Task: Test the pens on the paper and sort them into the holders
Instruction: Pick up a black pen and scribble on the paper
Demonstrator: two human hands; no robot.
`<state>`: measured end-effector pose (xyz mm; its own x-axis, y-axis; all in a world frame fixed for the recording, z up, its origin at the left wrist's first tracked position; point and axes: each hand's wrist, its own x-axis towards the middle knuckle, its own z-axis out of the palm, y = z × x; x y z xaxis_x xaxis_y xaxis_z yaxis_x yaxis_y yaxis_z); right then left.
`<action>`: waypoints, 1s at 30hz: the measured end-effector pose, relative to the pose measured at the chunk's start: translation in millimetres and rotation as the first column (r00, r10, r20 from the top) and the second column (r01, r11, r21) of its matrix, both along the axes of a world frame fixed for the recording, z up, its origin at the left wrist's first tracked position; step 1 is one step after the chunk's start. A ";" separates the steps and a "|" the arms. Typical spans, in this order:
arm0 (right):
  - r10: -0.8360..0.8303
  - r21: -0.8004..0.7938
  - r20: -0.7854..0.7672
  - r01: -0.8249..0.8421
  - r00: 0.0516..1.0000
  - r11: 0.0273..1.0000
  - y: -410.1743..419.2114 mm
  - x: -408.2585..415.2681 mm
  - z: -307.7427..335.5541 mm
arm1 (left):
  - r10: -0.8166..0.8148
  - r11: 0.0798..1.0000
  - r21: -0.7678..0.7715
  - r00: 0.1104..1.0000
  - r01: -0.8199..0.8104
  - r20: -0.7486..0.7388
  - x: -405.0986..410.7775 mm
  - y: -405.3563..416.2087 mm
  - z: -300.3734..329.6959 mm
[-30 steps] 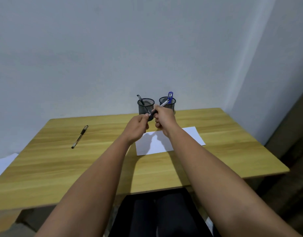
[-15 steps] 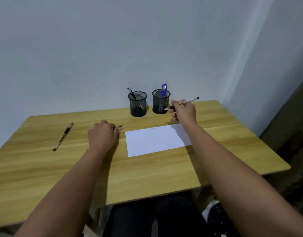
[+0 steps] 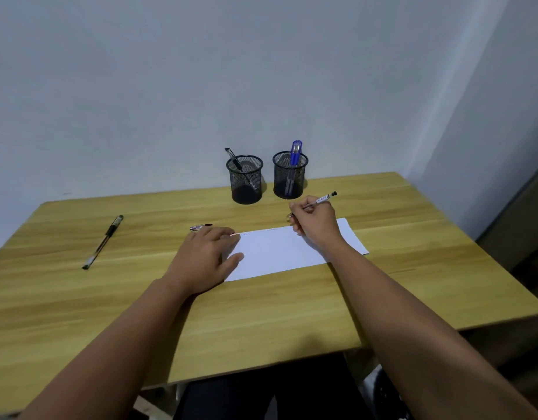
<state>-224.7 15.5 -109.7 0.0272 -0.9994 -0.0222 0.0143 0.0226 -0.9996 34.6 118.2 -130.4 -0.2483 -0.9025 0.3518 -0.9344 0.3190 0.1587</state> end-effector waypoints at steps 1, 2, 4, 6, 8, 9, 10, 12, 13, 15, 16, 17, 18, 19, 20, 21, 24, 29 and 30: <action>0.019 -0.011 -0.019 -0.019 1.000 1.000 -0.7 -0.8 0.0 | 0.021 1.000 0.010 1.000 -0.021 -0.006 1.0 -0.1 -3.1; 0.038 -0.018 -0.041 -0.039 0.998 0.999 -1.0 -1.4 0.8 | 0.040 0.999 0.015 0.999 -0.040 -0.028 1.5 0.1 -5.0; 0.071 -0.020 -0.066 -0.072 0.995 0.997 0.0 -1.0 3.3 | 0.063 0.998 0.010 0.996 -0.062 -0.069 0.2 0.5 -7.3; 0.073 -0.010 -0.037 -0.074 0.997 0.997 1.2 0.8 2.5 | 0.070 0.997 -0.004 0.994 -0.071 -0.083 -0.5 1.2 -9.4; 0.050 -0.033 0.003 -0.050 0.999 0.998 2.3 1.5 -1.3 | 0.090 0.996 -0.012 0.992 -0.092 -0.083 -0.6 3.0 -9.7; 0.043 -0.054 0.001 -0.043 0.999 0.998 3.2 1.1 -3.6 | 0.106 0.994 -0.017 0.991 -0.108 -0.077 -0.6 3.7 -9.4; 0.040 -0.065 -0.010 -0.040 0.999 0.997 4.3 0.6 -5.9 | 0.122 0.992 -0.022 0.990 -0.123 -0.069 -0.7 4.6 -8.9; 0.036 -0.053 -0.055 -0.039 0.998 0.998 7.4 -1.4 -8.0 | 0.144 0.989 -0.031 0.988 -0.146 -0.057 -1.4 6.4 -7.8; 0.035 -0.047 -0.076 -0.038 0.997 0.998 8.9 -2.2 -7.9 | 0.150 0.988 -0.035 0.987 -0.153 -0.057 -1.5 7.0 -7.6; 0.036 -0.048 -0.092 -0.041 0.995 0.998 10.1 -3.0 -7.7 | 0.162 0.986 -0.031 0.985 -0.164 -0.067 -1.4 8.1 -6.9; 0.039 -0.057 -0.088 -0.044 0.995 0.997 10.4 -3.2 -7.4 | 0.165 0.986 -0.022 0.984 -0.167 -0.070 -1.5 8.5 -6.4; 0.040 -0.066 -0.087 -0.046 0.995 0.997 10.0 -3.0 -7.8 | 0.167 0.986 -0.014 0.983 -0.169 -0.072 -1.6 8.5 -6.3; 0.038 -0.073 -0.095 -0.045 0.995 0.996 9.6 -3.0 -8.3 | 0.168 0.986 -0.009 0.983 -0.169 -0.071 -1.6 8.6 -6.3; 0.036 -0.076 -0.108 -0.044 0.994 0.996 9.2 -2.7 -8.9 | 0.167 0.986 -0.006 0.984 -0.168 -0.068 -1.5 8.7 -6.4; 0.035 -0.078 -0.121 -0.044 0.992 0.996 9.0 -2.5 -8.9 | 0.165 0.986 -0.003 0.984 -0.166 -0.067 -1.6 8.7 -6.4; 0.034 -0.080 -0.130 -0.045 0.991 0.996 9.1 -2.2 -8.6 | 0.165 0.986 0.002 0.984 -0.165 -0.070 -1.5 8.6 -6.3; 0.033 -0.081 -0.144 -0.045 0.989 0.996 7.4 -1.7 -10.2 | 0.167 0.986 0.005 0.982 -0.167 -0.086 -0.9 8.6 -6.1; 0.036 -0.089 -0.179 -0.053 0.983 0.995 6.3 -0.3 -12.0 | 0.166 0.986 0.001 0.982 -0.167 -0.090 -0.6 7.9 -6.7; 0.038 -0.093 -0.190 -0.057 0.981 0.994 6.4 0.1 -11.8 | 0.165 0.986 0.001 0.982 -0.166 -0.093 -0.5 7.9 -6.9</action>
<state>-224.6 22.0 -121.5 0.0792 -0.9947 0.0658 -0.1726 -0.0787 -0.9818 34.2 126.1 -137.2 -0.0618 -0.9259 0.3727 -0.9559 0.1623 0.2448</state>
